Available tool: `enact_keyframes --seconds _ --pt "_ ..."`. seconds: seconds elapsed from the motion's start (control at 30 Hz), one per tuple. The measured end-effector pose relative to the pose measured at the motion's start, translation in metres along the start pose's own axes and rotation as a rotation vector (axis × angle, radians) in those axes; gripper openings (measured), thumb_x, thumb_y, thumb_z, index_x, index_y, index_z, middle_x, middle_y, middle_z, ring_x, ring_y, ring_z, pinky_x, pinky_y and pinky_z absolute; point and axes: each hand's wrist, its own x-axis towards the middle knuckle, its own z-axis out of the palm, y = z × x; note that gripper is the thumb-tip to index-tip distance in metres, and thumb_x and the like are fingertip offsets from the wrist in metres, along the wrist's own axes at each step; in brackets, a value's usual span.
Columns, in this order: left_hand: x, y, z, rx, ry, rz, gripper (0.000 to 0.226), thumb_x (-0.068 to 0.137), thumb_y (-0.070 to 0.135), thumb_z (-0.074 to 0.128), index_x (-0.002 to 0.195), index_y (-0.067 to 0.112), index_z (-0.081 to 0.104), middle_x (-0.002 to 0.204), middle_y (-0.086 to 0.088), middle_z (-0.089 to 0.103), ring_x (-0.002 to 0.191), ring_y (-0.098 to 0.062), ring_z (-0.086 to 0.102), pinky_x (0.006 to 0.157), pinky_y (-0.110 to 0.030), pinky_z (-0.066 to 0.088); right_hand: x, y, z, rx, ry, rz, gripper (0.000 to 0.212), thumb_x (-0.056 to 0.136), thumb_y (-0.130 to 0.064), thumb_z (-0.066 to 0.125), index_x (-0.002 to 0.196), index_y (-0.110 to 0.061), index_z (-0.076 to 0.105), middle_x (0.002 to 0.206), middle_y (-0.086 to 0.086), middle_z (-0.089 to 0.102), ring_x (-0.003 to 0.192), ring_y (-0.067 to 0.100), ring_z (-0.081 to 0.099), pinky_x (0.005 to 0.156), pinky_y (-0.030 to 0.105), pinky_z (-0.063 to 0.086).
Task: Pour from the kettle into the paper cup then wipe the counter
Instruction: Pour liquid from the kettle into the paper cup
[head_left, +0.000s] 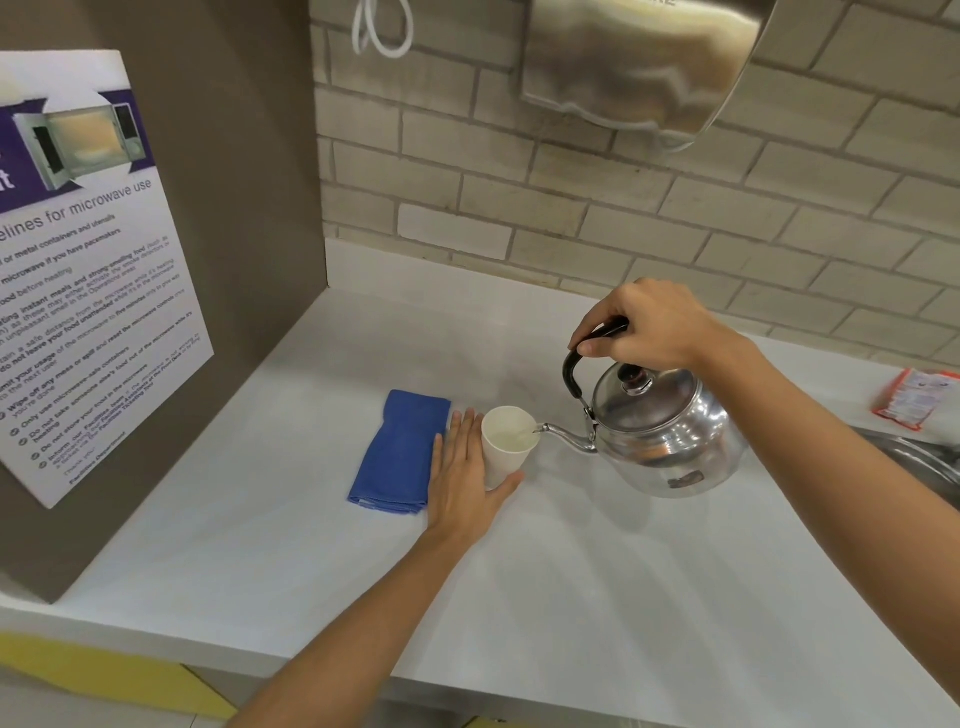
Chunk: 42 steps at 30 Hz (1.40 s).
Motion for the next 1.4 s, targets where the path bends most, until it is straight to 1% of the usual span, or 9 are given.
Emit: enact_keyframes --seconds 0.2,0.43,0.6,0.73,0.9,0.97,1.07,1.2,1.4 --pt "-0.001 0.000 -0.001 0.011 0.004 0.000 0.096 0.086 0.063 0.053 0.154 0.012 0.007 0.164 -0.004 0.013 0.152 -0.018 0.002 0.123 -0.037 -0.001 0.002 -0.001 -0.001 -0.013 0.002 -0.012 0.013 0.080 -0.044 0.067 0.090 -0.044 0.076 0.073 -0.012 0.072 0.072 0.014 0.063 0.063 0.034 0.052" --pt "0.000 0.000 -0.001 0.013 0.002 -0.004 0.096 0.086 0.063 0.053 0.154 0.013 0.007 0.164 -0.005 0.013 0.152 -0.018 0.002 0.123 -0.037 -0.001 0.006 -0.002 -0.002 -0.028 0.014 -0.042 0.012 0.081 -0.044 0.068 0.090 -0.042 0.076 0.062 -0.020 0.061 0.061 0.001 0.052 0.052 0.025 0.037" --pt "0.000 0.000 -0.001 0.016 0.003 0.001 0.096 0.086 0.064 0.052 0.154 0.013 0.007 0.164 -0.005 0.013 0.152 -0.018 0.001 0.123 -0.038 0.000 0.007 -0.003 -0.002 -0.024 0.016 -0.042 0.013 0.081 -0.044 0.068 0.091 -0.043 0.076 0.064 -0.017 0.064 0.061 0.004 0.053 0.053 0.026 0.040" --pt "0.000 0.001 -0.002 0.014 0.003 0.001 0.096 0.086 0.064 0.052 0.154 0.012 0.007 0.163 -0.005 0.014 0.152 -0.018 0.002 0.123 -0.038 0.000 0.009 -0.004 -0.003 -0.038 0.018 -0.050 0.013 0.081 -0.044 0.068 0.091 -0.042 0.076 0.059 -0.023 0.055 0.058 -0.001 0.048 0.051 0.025 0.034" --pt "0.000 0.000 -0.002 0.016 0.006 0.004 0.096 0.086 0.065 0.051 0.154 0.013 0.007 0.164 -0.004 0.013 0.152 -0.018 0.001 0.123 -0.037 -0.002 0.009 -0.004 -0.003 -0.050 0.017 -0.055 0.014 0.081 -0.044 0.068 0.092 -0.042 0.076 0.058 -0.022 0.053 0.057 -0.001 0.046 0.050 0.024 0.031" --pt "0.000 0.001 -0.002 0.011 0.006 0.004 0.095 0.086 0.064 0.052 0.154 0.013 0.008 0.164 -0.004 0.013 0.152 -0.018 0.001 0.123 -0.037 -0.002 0.009 -0.005 -0.003 -0.052 0.013 -0.060 0.013 0.081 -0.043 0.069 0.092 -0.041 0.076 0.057 -0.021 0.052 0.057 0.001 0.046 0.050 0.024 0.029" --pt "0.000 0.001 -0.001 0.018 0.006 0.005 0.096 0.086 0.064 0.052 0.154 0.013 0.008 0.163 -0.004 0.014 0.152 -0.018 0.002 0.123 -0.037 -0.002 0.010 -0.006 -0.002 -0.049 0.004 -0.064 0.014 0.082 -0.043 0.069 0.093 -0.041 0.077 0.061 -0.019 0.056 0.060 0.006 0.048 0.052 0.023 0.032" --pt "0.000 0.000 -0.001 0.021 0.005 0.008 0.097 0.086 0.065 0.051 0.154 0.013 0.007 0.164 -0.004 0.013 0.152 -0.018 0.002 0.122 -0.035 -0.004 0.010 -0.004 -0.003 -0.045 0.004 -0.062 0.014 0.082 -0.042 0.069 0.093 -0.041 0.077 0.058 -0.022 0.052 0.058 0.000 0.046 0.052 0.024 0.031" --pt "0.000 0.001 -0.002 0.008 0.010 0.010 0.098 0.085 0.064 0.053 0.154 0.012 0.007 0.163 -0.005 0.014 0.152 -0.018 0.002 0.122 -0.036 -0.003 0.011 -0.004 -0.003 -0.053 0.007 -0.071 0.014 0.081 -0.043 0.069 0.093 -0.040 0.077 0.058 -0.023 0.050 0.057 -0.001 0.045 0.051 0.024 0.029"
